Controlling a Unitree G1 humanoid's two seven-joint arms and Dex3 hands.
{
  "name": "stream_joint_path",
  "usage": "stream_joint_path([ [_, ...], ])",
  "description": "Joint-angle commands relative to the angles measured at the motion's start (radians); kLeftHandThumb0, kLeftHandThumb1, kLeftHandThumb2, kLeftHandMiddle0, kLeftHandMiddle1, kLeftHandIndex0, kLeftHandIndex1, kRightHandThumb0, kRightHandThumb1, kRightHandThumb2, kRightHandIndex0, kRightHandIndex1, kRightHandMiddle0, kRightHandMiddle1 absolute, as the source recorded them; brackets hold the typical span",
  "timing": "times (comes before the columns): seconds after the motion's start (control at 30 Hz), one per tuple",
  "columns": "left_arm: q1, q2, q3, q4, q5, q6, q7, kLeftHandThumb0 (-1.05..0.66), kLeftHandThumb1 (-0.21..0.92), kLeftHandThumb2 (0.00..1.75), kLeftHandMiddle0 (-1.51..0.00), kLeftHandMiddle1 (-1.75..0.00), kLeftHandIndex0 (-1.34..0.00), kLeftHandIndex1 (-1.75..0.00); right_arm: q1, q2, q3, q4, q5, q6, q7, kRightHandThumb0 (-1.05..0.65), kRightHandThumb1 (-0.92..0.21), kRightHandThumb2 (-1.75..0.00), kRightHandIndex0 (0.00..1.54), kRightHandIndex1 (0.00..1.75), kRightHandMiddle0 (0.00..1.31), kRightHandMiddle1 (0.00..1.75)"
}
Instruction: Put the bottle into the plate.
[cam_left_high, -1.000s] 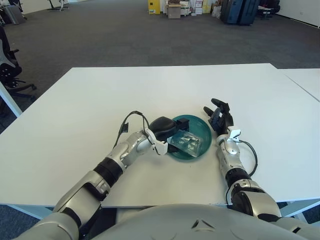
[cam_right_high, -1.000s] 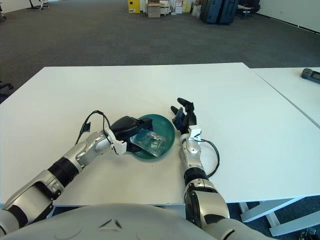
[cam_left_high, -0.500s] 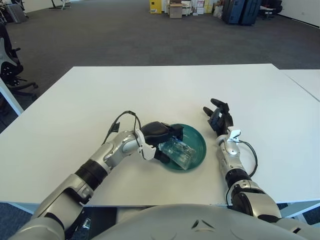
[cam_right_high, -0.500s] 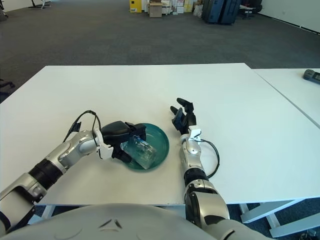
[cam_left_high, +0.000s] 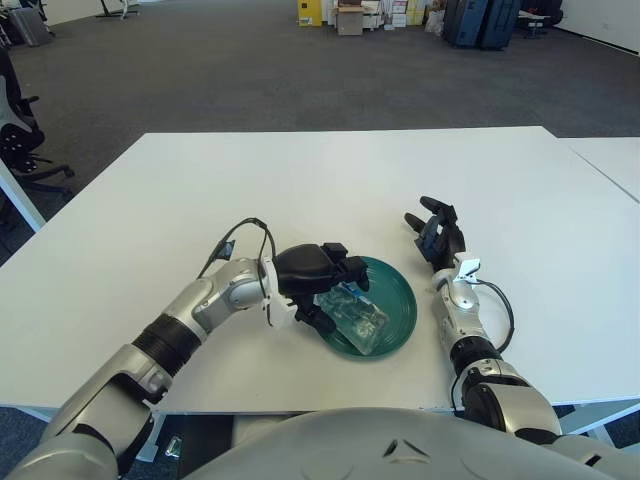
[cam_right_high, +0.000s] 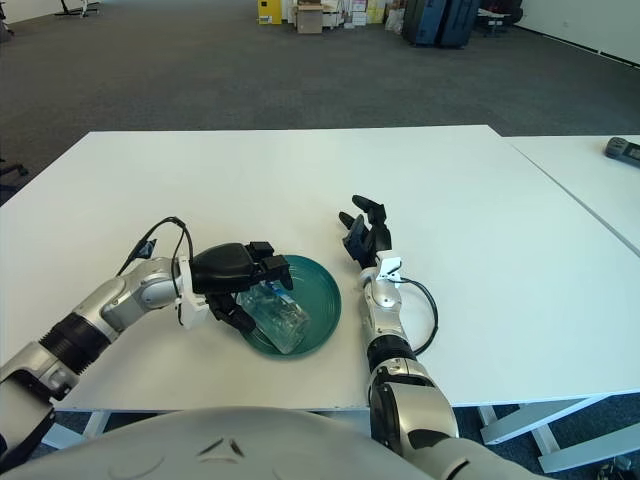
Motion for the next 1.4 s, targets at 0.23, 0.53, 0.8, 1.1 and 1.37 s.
stream_joint_path([
  [0.23, -0.015, 0.026, 0.037, -0.052, 0.026, 0.021, -0.04, -1.05, 0.92, 0.74, -0.05, -0.04, 0.0, -0.26, 0.07, 0.022, 0.017, 0.044, -0.007, 0.036, -0.006, -0.76, -0.92, -0.98, 0.49, 0.35, 0.0, 0.98],
  [0.53, 0.002, 0.023, 0.044, -0.092, 0.035, 0.082, -0.075, -1.05, 0.92, 0.72, -0.03, -0.01, 0.0, -0.22, 0.076, 0.023, 0.017, 0.035, -0.002, 0.044, -0.006, -0.73, -0.92, -0.95, 0.5, 0.49, 0.0, 0.98],
  [0.8, 0.024, 0.018, 0.051, -0.114, 0.027, 0.123, -0.083, -1.05, 0.92, 0.76, -0.05, -0.02, 0.0, -0.24, 0.079, 0.026, 0.019, 0.032, -0.004, 0.048, -0.01, -0.75, -0.92, -0.96, 0.52, 0.6, 0.0, 1.01],
  [1.1, 0.057, -0.003, 0.071, -0.119, 0.015, 0.153, -0.044, -1.05, 0.92, 0.78, -0.08, -0.02, 0.0, -0.31, 0.08, 0.022, 0.028, 0.031, -0.009, 0.06, -0.008, -0.78, -0.92, -0.98, 0.53, 0.65, 0.0, 1.01],
  [1.37, 0.082, -0.171, 0.173, 0.073, -0.126, 0.265, 0.103, -1.04, 0.92, 0.73, -0.21, -0.06, 0.0, -0.72, 0.081, 0.021, 0.03, 0.03, -0.001, 0.053, -0.003, -0.78, -0.92, -0.98, 0.52, 0.65, 0.01, 1.03],
])
